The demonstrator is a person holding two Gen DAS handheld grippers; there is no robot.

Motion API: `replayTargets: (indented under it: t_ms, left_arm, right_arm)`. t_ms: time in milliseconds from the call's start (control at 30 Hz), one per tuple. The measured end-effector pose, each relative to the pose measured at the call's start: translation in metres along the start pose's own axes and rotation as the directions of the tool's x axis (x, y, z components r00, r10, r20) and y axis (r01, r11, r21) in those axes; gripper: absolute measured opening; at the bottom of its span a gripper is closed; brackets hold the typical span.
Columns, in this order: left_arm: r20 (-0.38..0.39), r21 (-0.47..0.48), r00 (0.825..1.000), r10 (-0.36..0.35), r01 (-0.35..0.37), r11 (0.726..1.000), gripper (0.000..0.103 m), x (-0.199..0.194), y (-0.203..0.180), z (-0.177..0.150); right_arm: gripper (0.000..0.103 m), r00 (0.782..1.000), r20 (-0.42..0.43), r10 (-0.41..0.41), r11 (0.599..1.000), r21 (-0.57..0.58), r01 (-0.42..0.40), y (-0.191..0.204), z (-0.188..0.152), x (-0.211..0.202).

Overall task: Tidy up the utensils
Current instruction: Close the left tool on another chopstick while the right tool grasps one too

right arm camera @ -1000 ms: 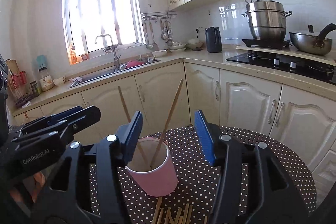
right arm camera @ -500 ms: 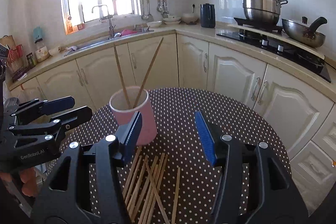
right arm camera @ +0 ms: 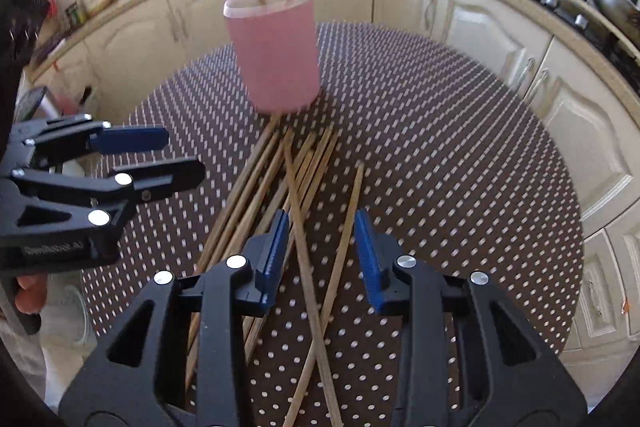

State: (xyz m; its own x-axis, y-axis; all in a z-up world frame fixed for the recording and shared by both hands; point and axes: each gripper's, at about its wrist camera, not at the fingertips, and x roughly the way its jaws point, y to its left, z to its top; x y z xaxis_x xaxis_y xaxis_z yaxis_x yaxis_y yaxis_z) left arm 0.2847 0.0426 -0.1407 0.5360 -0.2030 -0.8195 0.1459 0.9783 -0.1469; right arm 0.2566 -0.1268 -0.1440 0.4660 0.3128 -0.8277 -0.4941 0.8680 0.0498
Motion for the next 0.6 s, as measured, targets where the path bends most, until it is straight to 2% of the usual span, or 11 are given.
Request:
replayTargets:
  t_ms: [233,300,400,600]
  left_arm:
    - [-0.047,-0.032,0.998,-0.035,0.033,0.999,0.051,0.013,0.008,-0.012]
    - [-0.065,-0.038,0.997,-0.047,0.045,0.998,0.045,0.020,0.008,-0.011]
    - [-0.089,-0.052,0.995,-0.054,0.049,0.997,0.044,0.030,0.011,-0.012]
    - [-0.113,-0.055,0.993,-0.033,0.027,0.998,0.043,0.045,0.010,-0.013]
  right_arm:
    - [0.025,0.997,-0.076,-0.024,0.999,-0.039,0.021,0.009,-0.008,0.021]
    - [0.016,0.995,-0.091,-0.028,0.999,-0.044,0.024,0.008,-0.008,0.026]
    - [0.008,0.995,-0.092,-0.033,0.998,-0.049,0.029,0.006,-0.007,0.028]
    - [0.007,0.996,-0.093,-0.002,1.000,-0.013,0.001,-0.005,-0.005,0.030]
